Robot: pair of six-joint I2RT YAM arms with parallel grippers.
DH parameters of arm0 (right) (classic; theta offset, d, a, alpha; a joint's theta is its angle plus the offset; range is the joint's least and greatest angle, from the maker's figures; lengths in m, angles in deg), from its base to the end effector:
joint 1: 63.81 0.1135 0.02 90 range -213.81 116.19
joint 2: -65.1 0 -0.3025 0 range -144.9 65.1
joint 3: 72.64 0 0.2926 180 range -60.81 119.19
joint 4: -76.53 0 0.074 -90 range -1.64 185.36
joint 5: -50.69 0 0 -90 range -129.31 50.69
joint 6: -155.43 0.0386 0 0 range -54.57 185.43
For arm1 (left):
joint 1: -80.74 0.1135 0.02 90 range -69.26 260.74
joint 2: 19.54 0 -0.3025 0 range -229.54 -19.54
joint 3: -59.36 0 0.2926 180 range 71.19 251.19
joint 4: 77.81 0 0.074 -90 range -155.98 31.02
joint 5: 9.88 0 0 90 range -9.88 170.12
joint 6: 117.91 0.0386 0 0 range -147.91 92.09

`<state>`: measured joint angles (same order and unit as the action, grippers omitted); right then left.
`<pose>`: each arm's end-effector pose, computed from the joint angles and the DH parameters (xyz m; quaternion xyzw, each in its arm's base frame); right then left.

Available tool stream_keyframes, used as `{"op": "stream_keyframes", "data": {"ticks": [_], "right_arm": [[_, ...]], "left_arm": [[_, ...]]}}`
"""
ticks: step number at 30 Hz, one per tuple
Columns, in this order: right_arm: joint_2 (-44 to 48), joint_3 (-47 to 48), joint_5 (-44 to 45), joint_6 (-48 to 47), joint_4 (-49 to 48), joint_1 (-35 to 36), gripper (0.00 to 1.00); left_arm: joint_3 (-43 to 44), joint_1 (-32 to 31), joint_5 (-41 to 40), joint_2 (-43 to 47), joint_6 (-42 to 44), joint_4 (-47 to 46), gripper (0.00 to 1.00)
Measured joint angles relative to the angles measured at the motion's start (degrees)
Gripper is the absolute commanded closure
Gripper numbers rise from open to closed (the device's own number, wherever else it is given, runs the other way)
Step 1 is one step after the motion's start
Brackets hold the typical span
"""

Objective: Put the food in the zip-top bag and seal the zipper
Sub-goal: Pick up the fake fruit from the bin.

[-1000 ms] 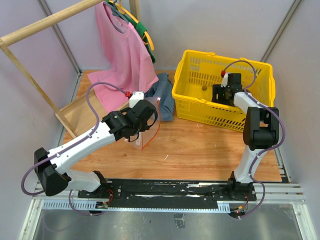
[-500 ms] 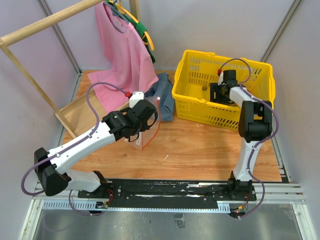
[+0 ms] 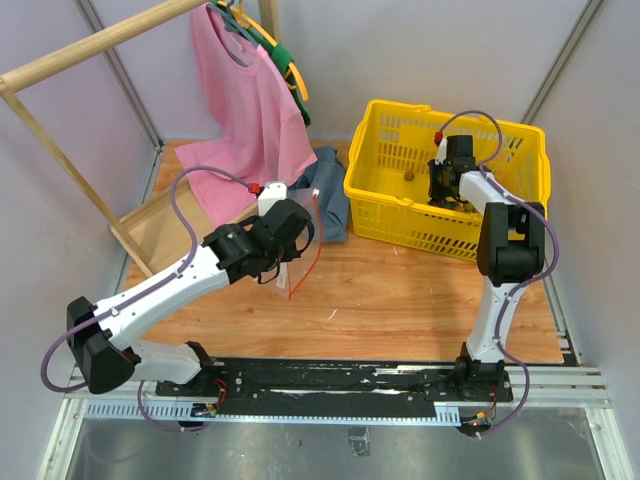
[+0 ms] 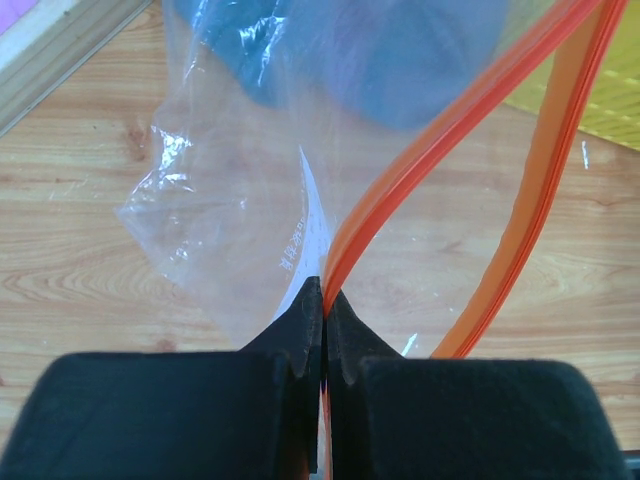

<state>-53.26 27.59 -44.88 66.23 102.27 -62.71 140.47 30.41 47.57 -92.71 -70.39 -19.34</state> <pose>0.5226 0.0138 0.2107 -0.0214 0.9189 0.0512 0.3905 0.2011 -0.2099 0.3612 -0.0326 0.9079 -0.0529 0.4146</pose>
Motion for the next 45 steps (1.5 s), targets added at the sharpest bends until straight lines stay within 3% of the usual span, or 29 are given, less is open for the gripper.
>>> {"op": "stream_keyframes", "data": {"ticks": [4,11,26,37,45], "right_arm": [[2.86,-2.73,-0.44,0.42,-1.64,0.2,0.93],[10.51,-6.03,-0.94,0.79,-1.6,1.36,0.99],[28.72,-12.31,-1.88,0.79,-4.31,4.11,0.99],[40.79,-23.67,-4.61,2.82,-16.37,4.85,0.99],[42.47,-26.03,-8.2,5.22,-24.39,6.36,0.99]], "left_arm": [[-0.79,0.0,0.5,0.5,0.04,-2.05,1.0],[-2.78,0.0,0.7,1.18,0.07,-4.26,1.0],[-5.95,0.0,1.9,7.69,0.48,-8.28,1.0],[-8.22,0.0,3.74,9.33,0.46,-9.75,1.0],[-8.04,0.0,2.84,12.59,0.5,-8.61,1.0]]}}
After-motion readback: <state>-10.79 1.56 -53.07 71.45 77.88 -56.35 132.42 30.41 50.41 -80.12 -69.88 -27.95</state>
